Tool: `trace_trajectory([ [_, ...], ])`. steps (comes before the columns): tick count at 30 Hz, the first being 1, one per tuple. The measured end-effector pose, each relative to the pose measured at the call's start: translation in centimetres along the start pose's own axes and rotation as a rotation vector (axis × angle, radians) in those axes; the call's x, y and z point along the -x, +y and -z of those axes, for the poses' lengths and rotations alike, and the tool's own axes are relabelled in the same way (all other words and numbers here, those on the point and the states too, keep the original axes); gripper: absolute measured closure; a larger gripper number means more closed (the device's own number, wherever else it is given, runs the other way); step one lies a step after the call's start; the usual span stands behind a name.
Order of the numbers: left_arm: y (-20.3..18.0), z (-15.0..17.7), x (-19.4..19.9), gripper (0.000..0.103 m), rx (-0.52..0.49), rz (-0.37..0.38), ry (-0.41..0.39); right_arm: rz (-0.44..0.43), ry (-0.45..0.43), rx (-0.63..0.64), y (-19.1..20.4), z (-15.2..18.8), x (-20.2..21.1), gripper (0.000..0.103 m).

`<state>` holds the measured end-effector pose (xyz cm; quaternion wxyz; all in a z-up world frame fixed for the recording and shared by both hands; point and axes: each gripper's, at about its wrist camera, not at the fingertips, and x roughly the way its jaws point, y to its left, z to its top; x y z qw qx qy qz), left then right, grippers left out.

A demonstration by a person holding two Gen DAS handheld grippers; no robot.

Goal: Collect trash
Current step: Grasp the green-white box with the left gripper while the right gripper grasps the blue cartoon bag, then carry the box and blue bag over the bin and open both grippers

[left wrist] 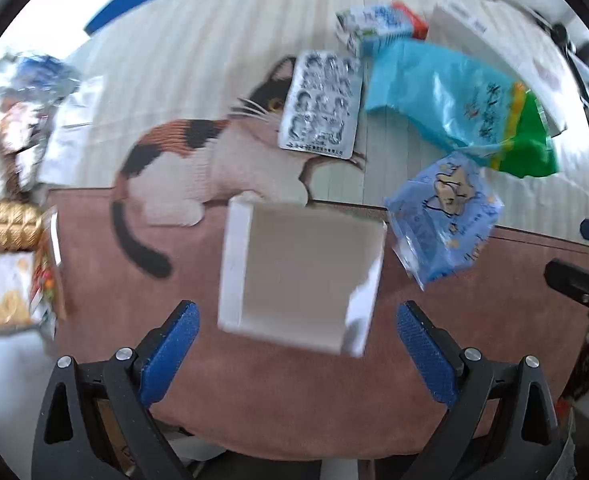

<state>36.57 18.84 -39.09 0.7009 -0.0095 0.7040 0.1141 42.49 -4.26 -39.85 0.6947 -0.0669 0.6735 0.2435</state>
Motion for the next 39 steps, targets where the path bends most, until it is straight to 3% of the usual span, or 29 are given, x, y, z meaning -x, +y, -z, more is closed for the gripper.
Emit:
trace_trajectory([
  [7,0.5,-2.1,-3.8,0.003,-0.013,0.026,0.082,-0.017,0.041,-0.009,0.8,-2.5,-2.8,0.003],
  [9,0.8,-1.9,-4.0,0.015,0.011,0.048,0.074,-0.017,0.045,-0.007,1.2,-3.0,-3.4,0.003],
  [13,2.5,-0.5,-3.6,0.016,0.132,0.067,0.052,-0.036,0.044,-0.016,2.5,-4.1,-4.9,0.003],
  [19,5.5,4.4,-3.0,0.016,0.402,0.032,0.052,-0.044,0.050,-0.015,4.9,-4.8,-7.2,0.004],
  [24,6.7,7.9,-2.6,0.016,0.547,0.031,0.026,-0.021,0.055,0.027,7.0,-4.7,-8.8,0.004],
  [25,6.8,8.4,-2.5,0.016,0.560,0.021,0.018,-0.005,0.053,0.040,7.5,-4.6,-9.2,0.012],
  [26,6.9,9.0,-2.2,0.016,0.571,0.011,0.010,0.007,0.051,0.049,7.8,-4.5,-9.4,0.028],
  [27,6.9,9.3,-2.4,0.017,0.576,0.010,0.003,0.025,0.045,0.057,8.0,-4.3,-9.5,0.030],
  [29,6.8,10.0,-2.2,0.017,0.590,0.012,-0.007,0.044,0.022,0.075,8.3,-4.0,-9.3,0.045],
  [32,7.0,10.6,-1.7,0.017,0.607,0.004,-0.026,0.036,0.005,0.091,8.8,-3.5,-9.0,0.058],
  [34,7.0,10.7,-1.3,0.017,0.619,0.005,-0.041,0.025,0.000,0.104,9.0,-3.0,-8.6,0.064],
  [39,6.6,11.6,1.2,0.017,0.641,-0.010,-0.087,-0.017,-0.021,0.134,9.7,-1.2,-6.6,0.065],
])
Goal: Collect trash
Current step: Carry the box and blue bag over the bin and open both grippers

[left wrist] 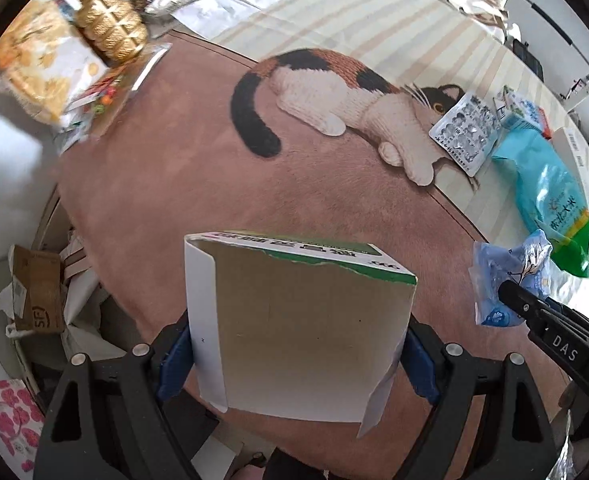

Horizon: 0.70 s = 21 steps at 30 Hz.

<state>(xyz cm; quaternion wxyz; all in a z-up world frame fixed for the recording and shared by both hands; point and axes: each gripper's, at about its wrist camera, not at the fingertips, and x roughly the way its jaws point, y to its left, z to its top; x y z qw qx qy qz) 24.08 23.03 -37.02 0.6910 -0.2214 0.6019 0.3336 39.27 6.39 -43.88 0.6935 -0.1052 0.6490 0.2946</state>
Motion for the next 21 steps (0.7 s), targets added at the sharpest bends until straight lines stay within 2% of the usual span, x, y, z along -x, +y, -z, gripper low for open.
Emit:
trace_trajectory([
  [6,2.9,4.3,3.1,0.017,0.048,0.020,-0.053,-0.043,-0.016,0.062,3.2,3.1,2.1,0.065],
  [9,5.0,7.2,4.6,0.017,0.083,0.034,-0.078,-0.064,-0.037,0.112,4.9,6.0,3.5,0.065],
  [16,11.0,15.0,7.5,0.017,0.170,0.067,-0.122,-0.095,-0.038,0.228,9.5,15.0,5.2,0.064],
  [21,15.2,20.4,6.4,0.017,0.236,0.087,-0.109,-0.096,0.009,0.275,12.5,22.4,3.7,0.064],
])
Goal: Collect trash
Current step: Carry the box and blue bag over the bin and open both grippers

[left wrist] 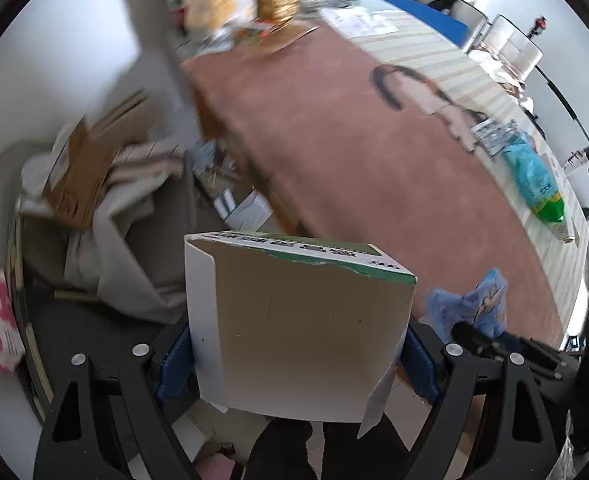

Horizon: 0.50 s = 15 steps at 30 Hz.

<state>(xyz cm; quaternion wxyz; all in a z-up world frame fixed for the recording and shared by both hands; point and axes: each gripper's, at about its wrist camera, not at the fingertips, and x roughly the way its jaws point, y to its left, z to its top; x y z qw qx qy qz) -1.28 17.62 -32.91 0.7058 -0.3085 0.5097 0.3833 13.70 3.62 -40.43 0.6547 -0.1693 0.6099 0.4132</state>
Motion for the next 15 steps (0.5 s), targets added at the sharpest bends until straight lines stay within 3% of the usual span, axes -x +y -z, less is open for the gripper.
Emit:
trace_trajectory([
  [7,7.9,6.1,-7.7,0.017,0.127,-0.009,0.132,0.005,0.136,0.042,4.5,7.8,-8.3,0.064],
  [15,14.4,10.7,-23.8,0.017,0.280,0.061,0.291,0.050,0.265,0.086,4.5,11.2,-23.6,0.064],
])
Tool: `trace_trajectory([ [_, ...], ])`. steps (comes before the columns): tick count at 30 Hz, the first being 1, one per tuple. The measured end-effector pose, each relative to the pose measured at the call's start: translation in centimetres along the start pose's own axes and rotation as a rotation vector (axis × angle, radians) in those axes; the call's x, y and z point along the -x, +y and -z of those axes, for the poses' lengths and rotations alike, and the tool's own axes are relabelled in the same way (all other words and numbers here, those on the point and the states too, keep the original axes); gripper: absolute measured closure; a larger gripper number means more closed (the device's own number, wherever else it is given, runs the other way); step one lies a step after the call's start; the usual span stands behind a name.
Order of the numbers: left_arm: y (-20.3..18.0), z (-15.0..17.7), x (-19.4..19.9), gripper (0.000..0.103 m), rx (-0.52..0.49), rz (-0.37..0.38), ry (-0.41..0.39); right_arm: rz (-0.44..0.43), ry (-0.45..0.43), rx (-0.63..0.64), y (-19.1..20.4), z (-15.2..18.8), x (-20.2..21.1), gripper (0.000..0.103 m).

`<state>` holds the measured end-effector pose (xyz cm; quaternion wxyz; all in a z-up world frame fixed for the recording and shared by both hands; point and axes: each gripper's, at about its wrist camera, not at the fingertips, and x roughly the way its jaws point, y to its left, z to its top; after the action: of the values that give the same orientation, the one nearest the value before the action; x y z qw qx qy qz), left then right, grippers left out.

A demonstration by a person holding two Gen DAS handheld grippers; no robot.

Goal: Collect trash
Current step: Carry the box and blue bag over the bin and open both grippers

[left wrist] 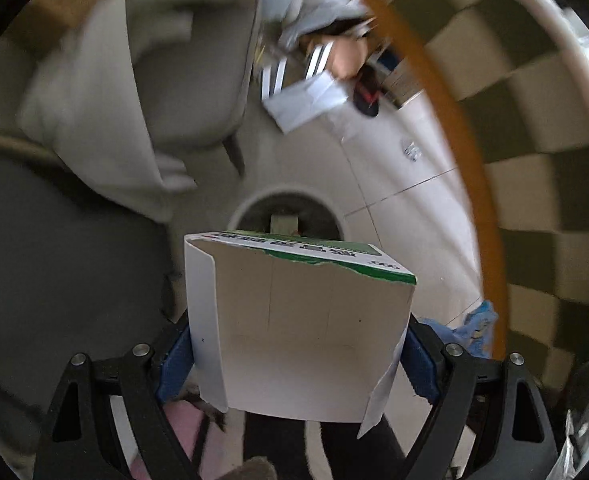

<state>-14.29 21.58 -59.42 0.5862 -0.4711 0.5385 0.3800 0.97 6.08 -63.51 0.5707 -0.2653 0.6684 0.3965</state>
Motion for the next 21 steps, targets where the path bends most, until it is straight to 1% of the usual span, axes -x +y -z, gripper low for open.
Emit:
trace_trajectory([
  [1,0.6,-0.4,-1.8,0.017,0.013,0.012,0.013,0.002,0.017,0.006,-0.3,-0.7,-2.7,0.064],
  [5,3.4,-1.7,-9.8,0.013,0.097,0.076,0.053,0.022,0.049,0.021,-1.0,-2.7,-11.4,0.063],
  [7,4.6,-2.1,-13.4,0.012,0.124,0.073,0.083,0.027,0.061,0.033,-1.2,-3.4,-15.6,0.063],
  [9,5.9,-2.4,-16.1,0.003,0.144,0.061,0.100,0.026,0.081,0.047,-1.1,-4.3,-19.2,0.060],
  [10,6.3,-2.4,-17.0,0.003,0.149,0.048,0.102,0.026,0.090,0.058,-0.9,-4.5,-21.1,0.055],
  [12,7.3,-2.3,-18.1,0.003,0.151,0.026,0.093,0.042,0.086,0.078,-0.6,-5.1,-23.7,0.040],
  [13,7.7,-2.2,-18.5,0.003,0.149,0.013,0.091,0.037,0.096,0.085,-0.6,-5.1,-24.8,0.025],
  [14,8.0,-2.2,-18.6,0.003,0.146,0.002,0.085,0.040,0.104,0.088,-0.5,-5.3,-25.6,0.012],
  [16,8.7,-1.7,-18.4,0.003,0.145,-0.032,0.071,0.045,0.109,0.103,-1.0,-4.7,-26.6,0.007],
  [19,9.2,-1.0,-17.2,0.003,0.135,-0.118,0.042,0.072,0.104,0.123,-0.9,-4.5,-26.3,0.007],
  [21,9.3,-0.2,-15.9,0.003,0.124,-0.158,0.022,0.089,0.096,0.134,-0.7,-4.3,-25.4,0.007],
])
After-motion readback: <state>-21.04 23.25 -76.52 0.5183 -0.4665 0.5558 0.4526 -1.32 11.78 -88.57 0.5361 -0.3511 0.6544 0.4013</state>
